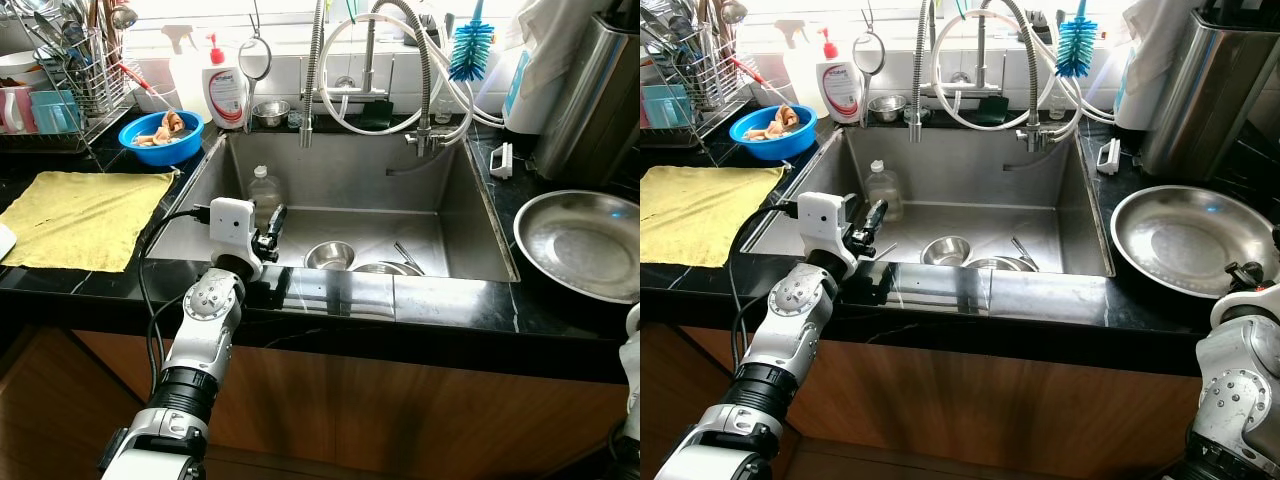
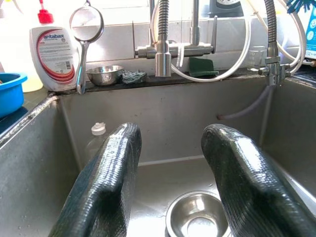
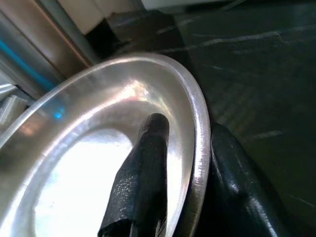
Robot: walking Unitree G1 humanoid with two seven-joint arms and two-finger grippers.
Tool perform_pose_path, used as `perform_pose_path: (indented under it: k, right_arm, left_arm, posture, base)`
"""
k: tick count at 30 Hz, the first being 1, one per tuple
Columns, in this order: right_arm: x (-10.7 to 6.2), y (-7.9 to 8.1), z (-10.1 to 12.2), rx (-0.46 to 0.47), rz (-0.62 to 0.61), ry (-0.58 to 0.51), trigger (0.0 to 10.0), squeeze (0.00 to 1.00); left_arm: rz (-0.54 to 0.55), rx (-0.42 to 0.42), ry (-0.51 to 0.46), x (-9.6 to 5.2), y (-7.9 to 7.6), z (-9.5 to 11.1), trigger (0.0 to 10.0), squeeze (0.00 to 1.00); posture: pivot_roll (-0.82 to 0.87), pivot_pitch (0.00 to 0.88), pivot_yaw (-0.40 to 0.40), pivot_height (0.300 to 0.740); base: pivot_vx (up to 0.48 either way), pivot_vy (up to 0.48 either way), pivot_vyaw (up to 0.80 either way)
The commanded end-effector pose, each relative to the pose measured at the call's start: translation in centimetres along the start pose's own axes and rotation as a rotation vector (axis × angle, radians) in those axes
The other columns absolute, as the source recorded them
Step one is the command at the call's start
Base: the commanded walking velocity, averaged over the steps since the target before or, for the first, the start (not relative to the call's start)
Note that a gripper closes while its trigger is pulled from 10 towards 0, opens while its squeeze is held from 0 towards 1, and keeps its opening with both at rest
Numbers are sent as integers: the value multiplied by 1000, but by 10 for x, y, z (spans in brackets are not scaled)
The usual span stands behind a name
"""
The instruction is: Kitchen organization
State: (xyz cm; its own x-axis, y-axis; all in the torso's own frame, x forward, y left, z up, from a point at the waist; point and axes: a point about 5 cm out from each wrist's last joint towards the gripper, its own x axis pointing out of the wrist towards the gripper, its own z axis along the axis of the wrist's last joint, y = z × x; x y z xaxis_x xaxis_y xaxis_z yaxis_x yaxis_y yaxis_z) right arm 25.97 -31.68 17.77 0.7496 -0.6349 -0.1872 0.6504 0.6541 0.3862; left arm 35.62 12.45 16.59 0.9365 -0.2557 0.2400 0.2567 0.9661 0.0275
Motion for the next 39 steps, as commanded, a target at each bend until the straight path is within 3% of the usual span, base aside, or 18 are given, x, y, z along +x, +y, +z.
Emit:
perform_pose_path:
  k: [1,5,6,7,8,9,11,16,22,23,24,26,39]
  right_arm:
    - [1,4,-1,-20,13,5,0,0]
    - [0,22,3,-47,113,-36,0,0]
    - [-2,33,6,-93,178,-61,6196,0]
    - [-2,38,8,-123,204,-74,6196,0]
    - [-2,39,8,-131,206,-77,8863,0]
    - [-2,43,9,-145,225,-89,10000,0]
    - [2,59,13,-225,293,-133,10000,0]
    - [8,78,13,-399,376,-176,10000,0]
    - [15,93,7,-522,451,-197,10000,0]
    - [18,101,5,-597,489,-213,10000,0]
    - [18,101,5,-597,489,-213,10000,0]
    - [25,114,-2,-685,564,-218,10000,0]
    - [50,137,-25,-929,674,-129,10000,0]
  left_arm:
    - [-7,33,-18,3,1,7,10000,0]
    - [-6,32,-19,3,1,7,10000,0]
    - [-6,31,-19,4,1,7,10000,0]
    - [-6,30,-19,4,1,7,10000,0]
    - [-6,31,-19,4,1,7,10000,0]
    - [-5,30,-20,4,1,7,10000,0]
    - [-3,29,-21,4,0,7,10000,0]
    - [1,29,-21,4,1,7,10000,0]
    - [2,26,-22,4,0,7,10000,0]
    - [4,25,-23,5,0,7,10000,0]
    - [4,25,-23,5,0,7,10000,0]
    - [6,23,-25,6,0,7,10000,0]
    - [20,20,-40,8,0,10,10000,0]
  posture:
    - [-45,0,52,740]
    - [-47,0,51,740]
    - [-47,0,51,740]
    - [-47,0,51,740]
    - [-48,0,50,740]
    - [-48,0,50,740]
    - [-47,0,48,740]
    - [-48,0,45,740]
    - [-44,0,41,740]
    - [-45,0,40,740]
    - [-45,0,40,740]
    - [-47,0,39,740]
    - [-28,0,20,740]
  base:
    - [0,0,0]
    - [0,0,0]
    - [0,0,0]
    - [0,0,0]
    - [0,0,0]
    - [0,0,0]
    - [0,0,0]
    - [0,0,0]
    - [0,0,0]
    - [0,0,0]
    - [0,0,0]
    - [0,0,0]
    - [0,0,0]
